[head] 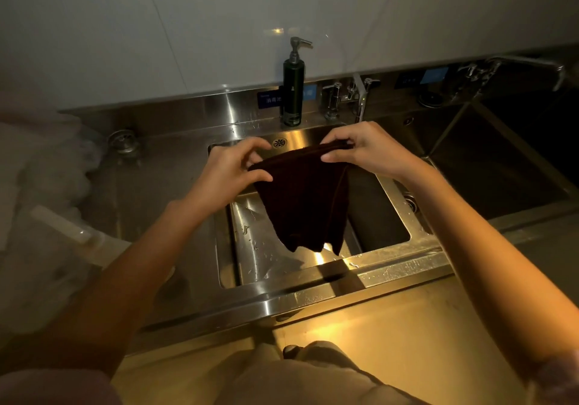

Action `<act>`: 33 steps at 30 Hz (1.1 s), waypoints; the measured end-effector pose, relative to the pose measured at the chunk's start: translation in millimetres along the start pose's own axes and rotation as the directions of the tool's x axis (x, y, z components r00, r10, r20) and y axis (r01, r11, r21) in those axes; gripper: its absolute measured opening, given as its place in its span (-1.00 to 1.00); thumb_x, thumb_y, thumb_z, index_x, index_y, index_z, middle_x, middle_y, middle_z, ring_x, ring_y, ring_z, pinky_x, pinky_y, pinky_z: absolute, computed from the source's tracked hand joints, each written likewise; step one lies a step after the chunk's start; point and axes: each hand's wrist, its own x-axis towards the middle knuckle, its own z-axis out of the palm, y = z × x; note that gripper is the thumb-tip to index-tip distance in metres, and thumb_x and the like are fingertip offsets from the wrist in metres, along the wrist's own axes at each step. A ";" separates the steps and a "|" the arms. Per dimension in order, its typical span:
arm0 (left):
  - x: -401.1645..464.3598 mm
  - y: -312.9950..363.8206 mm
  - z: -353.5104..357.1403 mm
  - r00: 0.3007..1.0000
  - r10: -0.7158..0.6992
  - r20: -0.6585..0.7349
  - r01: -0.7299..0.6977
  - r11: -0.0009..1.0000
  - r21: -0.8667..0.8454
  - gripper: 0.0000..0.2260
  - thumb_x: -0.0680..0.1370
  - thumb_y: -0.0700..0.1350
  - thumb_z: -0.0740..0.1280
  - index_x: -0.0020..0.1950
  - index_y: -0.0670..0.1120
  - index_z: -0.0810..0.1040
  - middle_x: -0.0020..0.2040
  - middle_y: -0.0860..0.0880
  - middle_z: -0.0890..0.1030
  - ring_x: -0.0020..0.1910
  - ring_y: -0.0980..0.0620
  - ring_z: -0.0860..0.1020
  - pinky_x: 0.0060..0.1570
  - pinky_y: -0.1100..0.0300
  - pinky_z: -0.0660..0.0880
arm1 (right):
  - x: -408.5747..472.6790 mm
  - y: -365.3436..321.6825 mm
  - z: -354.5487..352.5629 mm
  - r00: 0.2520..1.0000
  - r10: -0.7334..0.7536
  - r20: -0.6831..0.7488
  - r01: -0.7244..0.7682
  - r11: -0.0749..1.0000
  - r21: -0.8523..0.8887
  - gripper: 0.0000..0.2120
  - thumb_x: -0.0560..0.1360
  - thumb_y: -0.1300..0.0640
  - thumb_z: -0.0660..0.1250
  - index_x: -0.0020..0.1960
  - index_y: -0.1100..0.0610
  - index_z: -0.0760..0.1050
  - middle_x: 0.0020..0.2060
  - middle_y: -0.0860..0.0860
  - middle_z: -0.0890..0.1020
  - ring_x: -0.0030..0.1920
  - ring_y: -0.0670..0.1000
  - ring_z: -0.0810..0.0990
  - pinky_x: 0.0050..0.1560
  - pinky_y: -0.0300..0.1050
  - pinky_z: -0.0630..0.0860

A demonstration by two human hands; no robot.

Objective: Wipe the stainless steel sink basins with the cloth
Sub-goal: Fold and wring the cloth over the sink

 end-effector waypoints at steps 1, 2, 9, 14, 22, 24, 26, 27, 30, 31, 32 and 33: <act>1.9 -0.6 -0.6 1.000 0.015 0.010 -0.016 0.999 0.040 -0.67 0.39 -0.19 0.51 0.14 -0.15 0.60 -0.14 0.11 0.61 -0.17 0.35 0.56 -0.07 0.53 0.44 | -0.1 4.1 2.2 1.000 0.007 0.000 -0.007 1.000 -0.019 -0.82 0.49 0.01 0.36 0.08 -0.05 0.59 -0.05 -0.13 0.66 0.02 -0.18 0.61 0.12 0.01 0.56; 3.8 -0.8 -0.6 0.999 0.032 0.023 -0.034 0.996 0.080 -0.72 0.40 -0.19 0.51 0.09 -0.18 0.63 -0.13 0.03 0.64 -0.18 0.29 0.57 -0.06 0.48 0.47 | 0.6 8.5 5.4 1.000 0.018 -0.002 -0.018 0.998 -0.054 -0.81 0.50 0.00 0.35 0.10 -0.03 0.60 -0.04 -0.11 0.67 0.02 -0.16 0.61 0.11 0.02 0.56; -4.5 -18.8 14.8 0.994 -0.078 0.075 0.047 0.936 0.348 -0.83 0.49 -0.01 0.42 0.00 -0.08 0.62 -0.18 0.01 0.63 -0.21 0.06 0.58 -0.17 0.13 0.51 | 9.7 33.0 51.1 0.999 0.004 0.042 0.010 0.943 -0.333 -0.75 0.58 0.00 0.24 0.20 0.04 0.55 0.06 -0.02 0.56 0.11 -0.01 0.53 0.06 0.05 0.51; -35.9 -37.5 33.2 0.976 -0.190 0.104 0.123 0.883 0.453 -0.83 0.52 -0.03 0.40 0.04 -0.08 0.59 -0.09 -0.04 0.64 -0.12 -0.02 0.60 -0.12 0.05 0.53 | 11.8 37.3 85.1 0.995 -0.035 0.098 0.071 0.916 -0.394 -0.75 0.58 0.01 0.24 0.21 0.02 0.54 0.03 0.00 0.57 0.13 0.02 0.50 -0.01 0.04 0.50; -84.8 -33.0 35.9 0.974 -0.190 0.121 0.123 0.900 0.419 -0.83 0.49 -0.13 0.43 0.06 -0.12 0.61 -0.06 -0.07 0.65 -0.09 -0.09 0.61 -0.08 -0.06 0.56 | -13.6 32.1 114.2 0.989 -0.127 0.074 0.145 0.921 -0.361 -0.81 0.54 0.05 0.31 0.12 0.02 0.59 -0.04 -0.01 0.63 0.05 0.05 0.58 -0.09 -0.05 0.48; -92.8 -27.8 31.5 0.976 -0.159 0.150 0.088 0.914 0.396 -0.84 0.49 -0.13 0.44 0.04 -0.13 0.61 -0.09 -0.06 0.64 -0.12 -0.06 0.61 -0.08 -0.04 0.55 | -28.2 27.3 114.6 0.989 -0.132 0.059 0.145 0.925 -0.351 -0.80 0.54 0.05 0.32 0.14 0.01 0.59 -0.04 -0.01 0.65 0.05 0.05 0.59 -0.06 0.02 0.53; -99.8 -23.3 27.0 0.977 -0.113 0.180 0.040 0.930 0.366 -0.84 0.47 -0.15 0.45 0.02 -0.14 0.63 -0.10 -0.06 0.64 -0.13 -0.04 0.61 -0.10 -0.01 0.56 | -42.6 21.7 115.1 0.989 -0.133 0.058 0.145 0.920 -0.364 -0.79 0.54 0.03 0.31 0.16 0.00 0.59 -0.05 -0.02 0.64 0.05 0.04 0.58 -0.06 0.05 0.54; -103.4 -21.6 25.1 0.977 -0.086 0.197 0.012 0.936 0.352 -0.85 0.46 -0.15 0.46 0.01 -0.14 0.63 -0.11 -0.05 0.65 -0.14 -0.02 0.61 -0.11 0.02 0.56 | -49.5 18.4 115.8 0.989 -0.134 0.057 0.146 0.915 -0.375 -0.78 0.54 0.03 0.31 0.16 -0.01 0.59 -0.05 -0.03 0.64 0.05 0.03 0.58 -0.06 0.05 0.54; -114.3 -19.0 22.4 0.970 -0.022 0.241 -0.059 0.944 0.325 -0.84 0.45 -0.15 0.47 0.01 -0.12 0.63 -0.13 -0.03 0.65 -0.16 0.04 0.60 -0.15 0.13 0.52 | -66.1 7.1 119.0 0.992 -0.114 0.050 0.125 0.905 -0.408 -0.77 0.54 0.01 0.31 0.16 -0.01 0.58 -0.06 -0.03 0.64 0.07 0.03 0.57 -0.05 0.05 0.54; -118.6 -18.9 22.4 0.969 -0.007 0.246 -0.074 0.945 0.320 -0.84 0.46 -0.14 0.47 0.01 -0.11 0.63 -0.13 -0.03 0.65 -0.17 0.06 0.58 -0.16 0.17 0.49 | -71.2 2.6 120.4 0.995 -0.094 0.046 0.104 0.901 -0.422 -0.76 0.54 0.00 0.31 0.17 0.00 0.58 -0.04 -0.03 0.63 0.08 0.03 0.57 -0.04 0.06 0.54; -124.1 -18.6 22.7 0.969 0.005 0.247 -0.086 0.945 0.316 -0.84 0.46 -0.13 0.47 0.02 -0.11 0.63 -0.13 -0.02 0.64 -0.17 0.08 0.57 -0.18 0.20 0.46 | -77.5 -2.1 122.6 0.997 -0.074 0.037 0.083 0.897 -0.434 -0.76 0.54 -0.01 0.30 0.18 0.00 0.58 -0.02 -0.04 0.64 0.09 0.02 0.56 -0.02 0.07 0.53; -129.5 -18.1 23.5 0.969 0.015 0.245 -0.094 0.944 0.316 -0.84 0.46 -0.13 0.47 0.02 -0.10 0.62 -0.13 -0.02 0.64 -0.18 0.08 0.57 -0.18 0.22 0.42 | -83.7 -6.1 124.6 0.998 -0.062 0.025 0.067 0.894 -0.442 -0.76 0.54 0.00 0.30 0.18 -0.01 0.58 -0.01 -0.04 0.64 0.10 0.02 0.56 -0.01 0.06 0.53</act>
